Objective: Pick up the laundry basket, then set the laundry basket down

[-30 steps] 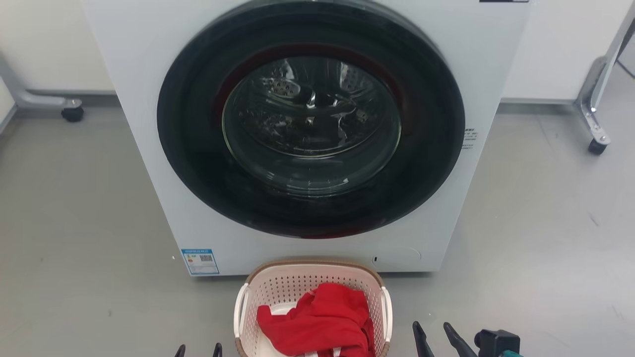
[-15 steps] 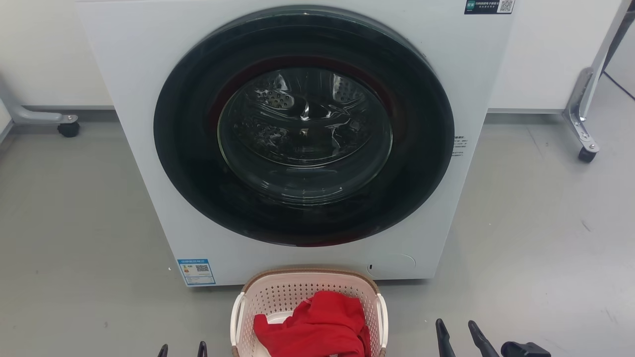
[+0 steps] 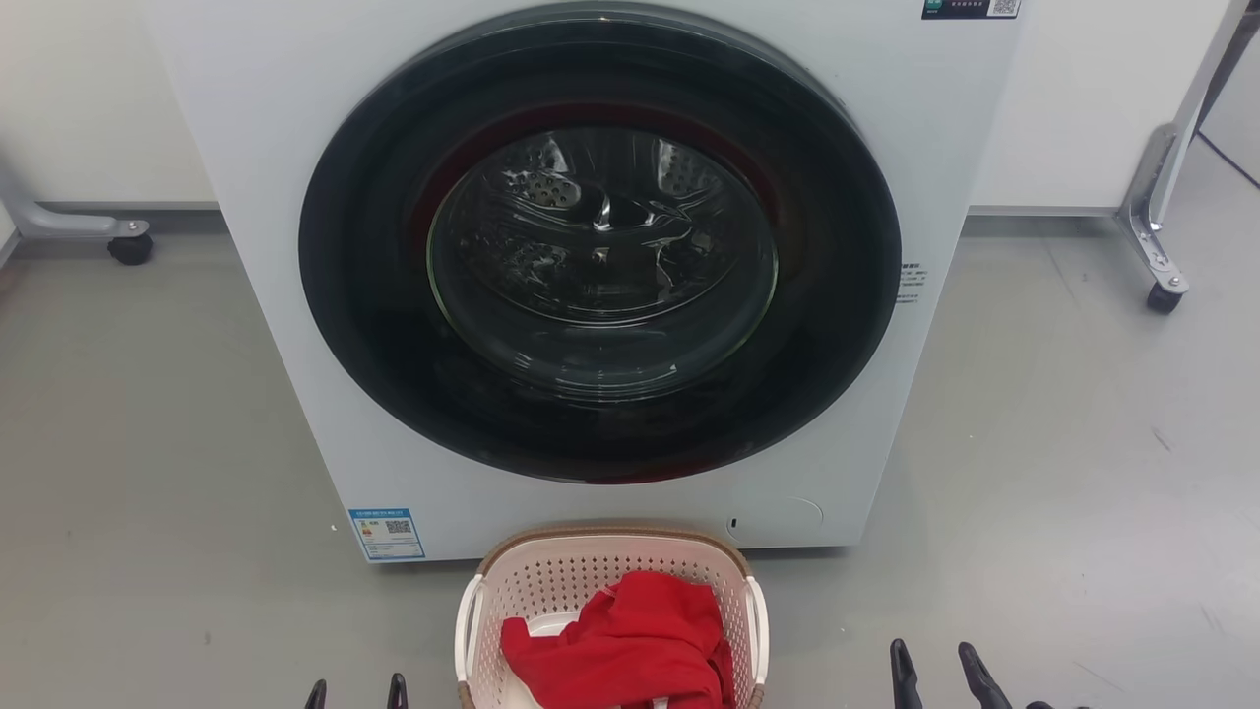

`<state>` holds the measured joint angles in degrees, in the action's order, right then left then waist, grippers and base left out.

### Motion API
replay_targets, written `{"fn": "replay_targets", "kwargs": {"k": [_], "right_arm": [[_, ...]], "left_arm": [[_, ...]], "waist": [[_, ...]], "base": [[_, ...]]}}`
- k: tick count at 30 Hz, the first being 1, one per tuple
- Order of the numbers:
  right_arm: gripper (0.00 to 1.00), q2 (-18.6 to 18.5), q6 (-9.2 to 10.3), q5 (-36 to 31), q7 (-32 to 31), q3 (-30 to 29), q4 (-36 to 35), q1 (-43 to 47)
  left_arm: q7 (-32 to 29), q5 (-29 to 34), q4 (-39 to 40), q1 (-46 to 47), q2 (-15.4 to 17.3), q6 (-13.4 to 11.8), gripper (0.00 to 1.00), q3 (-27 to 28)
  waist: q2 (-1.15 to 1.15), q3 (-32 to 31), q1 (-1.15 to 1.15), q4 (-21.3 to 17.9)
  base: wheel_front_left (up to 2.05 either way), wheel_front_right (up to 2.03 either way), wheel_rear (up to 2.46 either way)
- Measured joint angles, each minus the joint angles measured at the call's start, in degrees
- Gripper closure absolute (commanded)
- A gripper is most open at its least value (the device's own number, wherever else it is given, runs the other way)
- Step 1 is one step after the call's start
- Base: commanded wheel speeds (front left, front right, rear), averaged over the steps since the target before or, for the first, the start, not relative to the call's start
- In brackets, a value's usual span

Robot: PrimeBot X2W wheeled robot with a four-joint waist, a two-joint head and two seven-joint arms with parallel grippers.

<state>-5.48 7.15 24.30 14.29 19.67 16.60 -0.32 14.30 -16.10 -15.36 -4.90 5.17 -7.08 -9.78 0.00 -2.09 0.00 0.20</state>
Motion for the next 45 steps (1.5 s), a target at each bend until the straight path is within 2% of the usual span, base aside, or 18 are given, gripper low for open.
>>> {"fn": "replay_targets", "kwargs": {"k": [26, 27, 37, 45], "right_arm": [[0.00, 1.8, 0.00, -5.8, 0.0, -3.5, -4.3, 1.8], [1.00, 1.9, 0.00, -6.0, 0.0, -3.5, -4.4, 1.9], [1.00, 2.0, -0.31, -4.6, -0.7, -4.1, -1.3, 3.7], [1.00, 2.0, -1.53, 2.0, -2.5, -6.2, -1.2, 3.3]], "left_arm": [[0.0, 2.8, 1.8, 0.3, -0.3, 0.0, 0.00, 1.3], [0.0, 2.9, 1.8, 0.3, -0.3, 0.0, 1.00, 1.3], [-0.7, 1.4, -1.3, -1.3, -0.6, 0.6, 1.00, 1.6], [-2.7, -5.3, -1.6, -1.0, -0.8, 1.6, 1.00, 2.9]], "waist": [[0.01, 1.0, 0.01, 0.0], [0.01, 1.0, 0.01, -0.1], [0.01, 1.1, 0.01, -0.1], [0.01, 1.1, 0.01, -0.1]], "base": [[0.00, 0.00, 0.00], [0.00, 0.00, 0.00], [0.00, 0.00, 0.00], [0.00, 0.00, 0.00]]}}
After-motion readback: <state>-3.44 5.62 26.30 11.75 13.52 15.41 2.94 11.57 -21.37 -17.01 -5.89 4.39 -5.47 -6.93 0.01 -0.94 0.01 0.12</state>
